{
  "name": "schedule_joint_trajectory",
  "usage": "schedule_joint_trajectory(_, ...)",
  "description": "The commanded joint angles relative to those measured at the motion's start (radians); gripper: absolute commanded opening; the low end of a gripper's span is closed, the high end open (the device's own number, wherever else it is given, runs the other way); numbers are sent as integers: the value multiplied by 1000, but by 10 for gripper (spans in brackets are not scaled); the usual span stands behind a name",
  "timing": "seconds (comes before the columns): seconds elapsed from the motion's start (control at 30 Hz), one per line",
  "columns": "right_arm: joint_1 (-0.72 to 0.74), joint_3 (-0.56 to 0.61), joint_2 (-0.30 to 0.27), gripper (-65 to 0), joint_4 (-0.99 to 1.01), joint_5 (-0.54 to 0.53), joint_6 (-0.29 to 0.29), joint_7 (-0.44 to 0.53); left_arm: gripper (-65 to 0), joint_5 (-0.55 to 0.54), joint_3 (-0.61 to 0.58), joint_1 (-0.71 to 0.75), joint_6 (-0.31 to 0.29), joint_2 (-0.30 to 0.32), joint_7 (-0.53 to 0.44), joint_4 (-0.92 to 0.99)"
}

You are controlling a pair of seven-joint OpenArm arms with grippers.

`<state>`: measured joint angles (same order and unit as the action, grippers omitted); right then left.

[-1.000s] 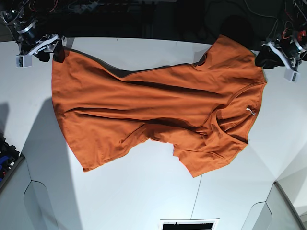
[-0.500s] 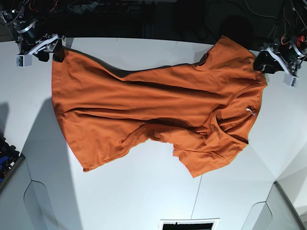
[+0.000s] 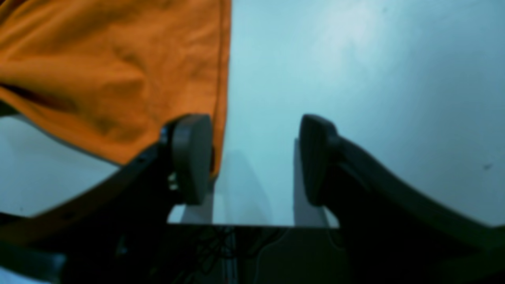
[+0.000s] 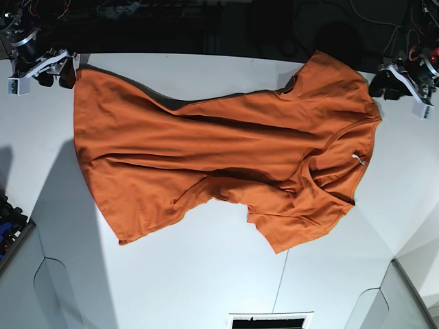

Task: Layout the t-shirt on the table in an organized manner, then fold the t-shirt properly
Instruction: 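Grasp the shirt's hem corners with both grippers, then lift the shirt with both grippers and fold it over onto itself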

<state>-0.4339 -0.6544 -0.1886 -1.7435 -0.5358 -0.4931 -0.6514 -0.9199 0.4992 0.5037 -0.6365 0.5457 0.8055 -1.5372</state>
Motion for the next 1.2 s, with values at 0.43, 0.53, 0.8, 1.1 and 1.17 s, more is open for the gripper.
schedule_joint_trajectory(0.43,13,180,26,-300,38,-21,-9,23,-274,49,-108,-3,-5,5,-24,27)
schedule_joint_trajectory(0.53,13,219,26,-301,40,-21,-9,25,-284,49,-108,-5,-6,-18,-23,27)
schedule_joint_trajectory(0.8,49,257,65,-544,40,-24,-10,33,-650,35,-108,-5,-62,-35,-34,26)
schedule_joint_trajectory(1.1,53,254,73,-650,-23,-85,-68,48,-650,-141,-3,-1,-62,-14,-89,-26)
schedule_joint_trajectory(1.17,53,254,72,-650,-63,-101,-80,-17,-650,-169,55,1,-62,-13,-81,-69)
